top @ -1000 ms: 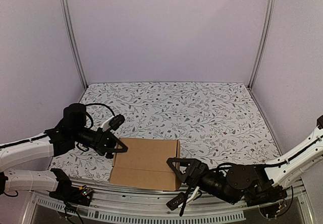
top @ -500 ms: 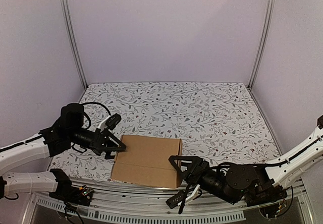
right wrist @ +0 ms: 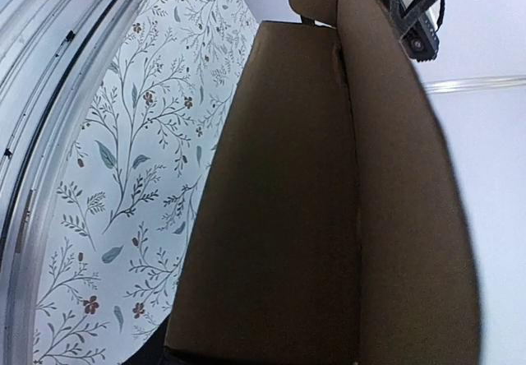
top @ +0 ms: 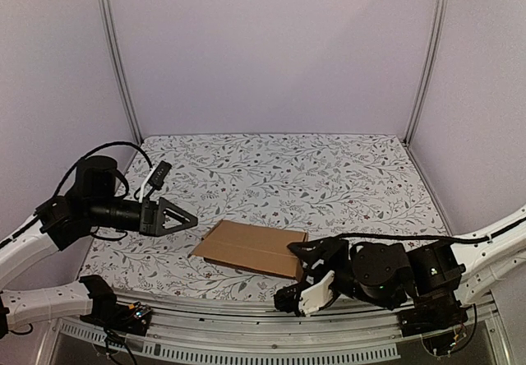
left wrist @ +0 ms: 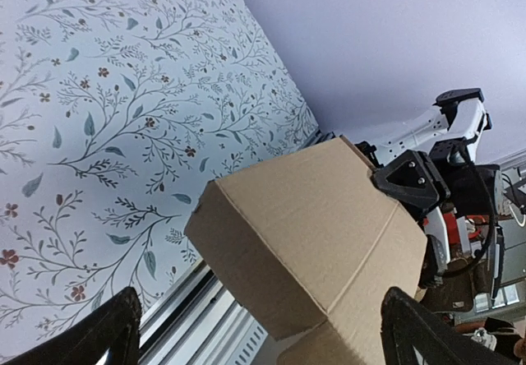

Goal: Fold the paper box

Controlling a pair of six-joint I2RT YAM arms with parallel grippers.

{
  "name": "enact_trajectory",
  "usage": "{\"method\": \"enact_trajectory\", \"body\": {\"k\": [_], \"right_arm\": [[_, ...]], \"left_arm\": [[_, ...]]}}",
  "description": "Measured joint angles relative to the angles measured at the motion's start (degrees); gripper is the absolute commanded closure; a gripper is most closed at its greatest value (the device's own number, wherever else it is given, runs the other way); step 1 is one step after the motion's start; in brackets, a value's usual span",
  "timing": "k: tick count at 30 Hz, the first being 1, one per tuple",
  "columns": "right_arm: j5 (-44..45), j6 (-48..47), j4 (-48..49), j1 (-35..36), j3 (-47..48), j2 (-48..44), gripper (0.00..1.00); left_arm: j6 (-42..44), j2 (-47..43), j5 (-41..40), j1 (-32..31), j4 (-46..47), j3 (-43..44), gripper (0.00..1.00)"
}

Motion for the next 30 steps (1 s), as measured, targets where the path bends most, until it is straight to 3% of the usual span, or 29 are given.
{"method": "enact_trajectory", "body": {"k": [8,14,20,30], "right_arm": [[-18.93,23.28,-12.20,-12.37,2.12,-0.22,0.60],[-33.11,35.56,-12.81,-19.10,2.01,0.83,0.61],[-45.24,45.27,-8.24,-23.32,-0.04,4.98,0.62],[-52.26,52.00,-3.08,-25.81,-0.24,10.88,0.64]], "left_arm": [[2.40,-1.18,-5.77,-0.02,-3.69,0.00,0.00],[3.06,-1.16,-6.12,-0.04,-4.11,0.04,0.05],[3.93,-0.07,-6.62,-1.84,-3.85,0.04,0.19],[5.79,6.36,-16.98,-9.38,-5.14,0.24,0.45]]}}
